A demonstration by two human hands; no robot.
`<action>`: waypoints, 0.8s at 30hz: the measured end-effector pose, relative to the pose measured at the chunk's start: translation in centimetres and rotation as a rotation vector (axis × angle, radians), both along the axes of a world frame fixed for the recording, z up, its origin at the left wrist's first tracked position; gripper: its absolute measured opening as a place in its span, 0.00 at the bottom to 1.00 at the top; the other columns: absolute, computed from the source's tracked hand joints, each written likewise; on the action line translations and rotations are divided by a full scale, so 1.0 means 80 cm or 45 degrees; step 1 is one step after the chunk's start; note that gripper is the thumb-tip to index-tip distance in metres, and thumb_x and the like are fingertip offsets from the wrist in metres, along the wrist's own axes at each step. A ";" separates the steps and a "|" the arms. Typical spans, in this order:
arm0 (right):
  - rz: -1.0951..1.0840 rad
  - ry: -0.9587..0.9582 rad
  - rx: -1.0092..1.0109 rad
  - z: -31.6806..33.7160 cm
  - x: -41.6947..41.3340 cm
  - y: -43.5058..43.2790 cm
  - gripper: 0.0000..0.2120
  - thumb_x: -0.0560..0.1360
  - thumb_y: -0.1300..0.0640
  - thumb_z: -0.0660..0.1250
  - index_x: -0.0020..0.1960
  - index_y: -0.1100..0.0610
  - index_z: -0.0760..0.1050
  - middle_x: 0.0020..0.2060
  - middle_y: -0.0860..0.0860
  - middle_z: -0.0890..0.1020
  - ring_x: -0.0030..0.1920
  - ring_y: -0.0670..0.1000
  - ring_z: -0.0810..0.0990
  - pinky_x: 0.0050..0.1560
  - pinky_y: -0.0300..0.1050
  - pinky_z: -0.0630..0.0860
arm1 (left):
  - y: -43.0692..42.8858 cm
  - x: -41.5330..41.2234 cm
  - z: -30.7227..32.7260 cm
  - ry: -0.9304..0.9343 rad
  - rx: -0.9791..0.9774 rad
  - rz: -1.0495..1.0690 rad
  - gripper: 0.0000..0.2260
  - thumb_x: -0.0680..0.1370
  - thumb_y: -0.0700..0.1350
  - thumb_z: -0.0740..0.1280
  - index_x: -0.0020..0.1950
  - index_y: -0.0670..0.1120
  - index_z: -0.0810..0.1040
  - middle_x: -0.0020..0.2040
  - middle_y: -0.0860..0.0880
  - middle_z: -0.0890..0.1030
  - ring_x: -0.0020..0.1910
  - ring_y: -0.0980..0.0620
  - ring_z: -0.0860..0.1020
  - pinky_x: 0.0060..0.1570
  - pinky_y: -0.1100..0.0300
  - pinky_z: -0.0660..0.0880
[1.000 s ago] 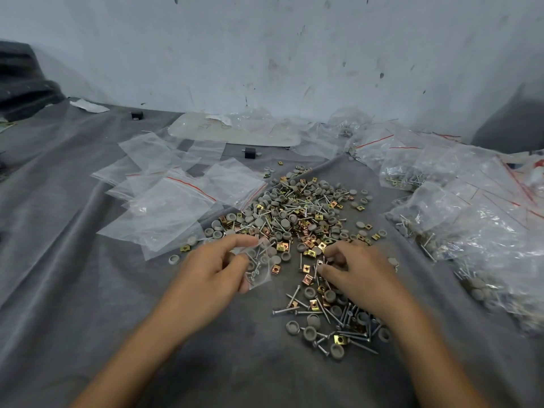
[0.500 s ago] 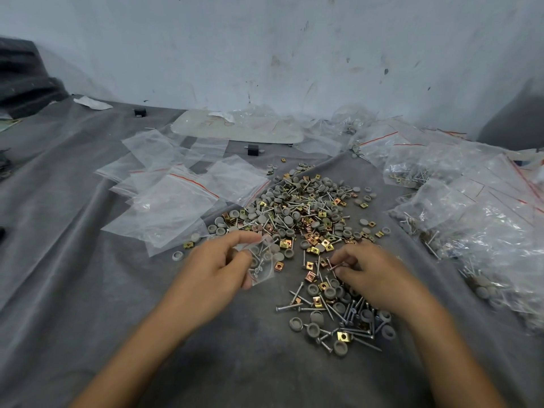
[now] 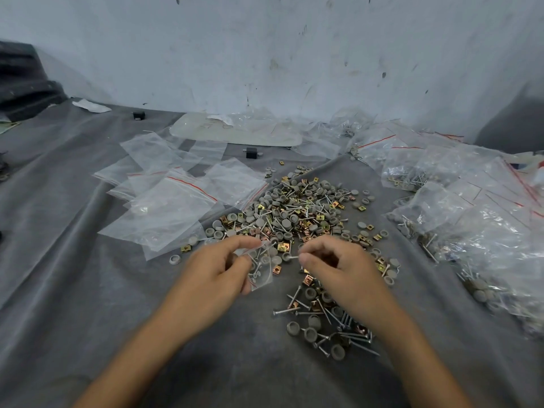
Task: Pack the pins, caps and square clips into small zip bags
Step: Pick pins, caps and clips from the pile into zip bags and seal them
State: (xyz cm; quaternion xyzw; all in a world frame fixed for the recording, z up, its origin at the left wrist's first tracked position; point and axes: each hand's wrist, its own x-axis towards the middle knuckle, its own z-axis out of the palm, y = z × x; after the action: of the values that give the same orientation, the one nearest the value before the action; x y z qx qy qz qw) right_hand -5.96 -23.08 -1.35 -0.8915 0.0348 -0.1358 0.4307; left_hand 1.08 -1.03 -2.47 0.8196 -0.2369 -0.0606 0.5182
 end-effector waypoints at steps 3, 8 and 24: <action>0.069 -0.024 0.146 -0.008 0.002 0.030 0.07 0.78 0.55 0.70 0.50 0.43 0.84 0.38 0.39 0.84 0.36 0.40 0.80 0.35 0.34 0.74 | -0.001 0.000 0.000 -0.014 -0.002 0.013 0.12 0.83 0.44 0.62 0.58 0.60 0.80 0.30 0.50 0.83 0.26 0.61 0.73 0.30 0.64 0.69; 0.075 -0.047 0.220 -0.015 0.004 0.058 0.08 0.78 0.55 0.71 0.54 0.46 0.85 0.44 0.38 0.85 0.47 0.40 0.83 0.46 0.33 0.77 | -0.002 0.000 0.000 -0.002 -0.045 0.003 0.12 0.77 0.51 0.61 0.57 0.61 0.80 0.29 0.50 0.82 0.26 0.61 0.74 0.29 0.67 0.68; 0.047 -0.144 0.202 -0.005 0.006 0.023 0.12 0.81 0.59 0.67 0.54 0.43 0.82 0.46 0.38 0.85 0.43 0.41 0.82 0.38 0.34 0.76 | 0.001 0.006 -0.005 0.042 -0.106 0.018 0.14 0.76 0.54 0.60 0.58 0.65 0.80 0.30 0.49 0.82 0.26 0.58 0.73 0.34 0.59 0.69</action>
State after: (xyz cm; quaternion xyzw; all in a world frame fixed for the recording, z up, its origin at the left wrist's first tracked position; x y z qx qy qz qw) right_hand -5.50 -21.24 -1.75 -0.8461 0.0048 -0.1747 0.5035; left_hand 1.54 -0.98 -2.87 0.7980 -0.2247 -0.0607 0.5560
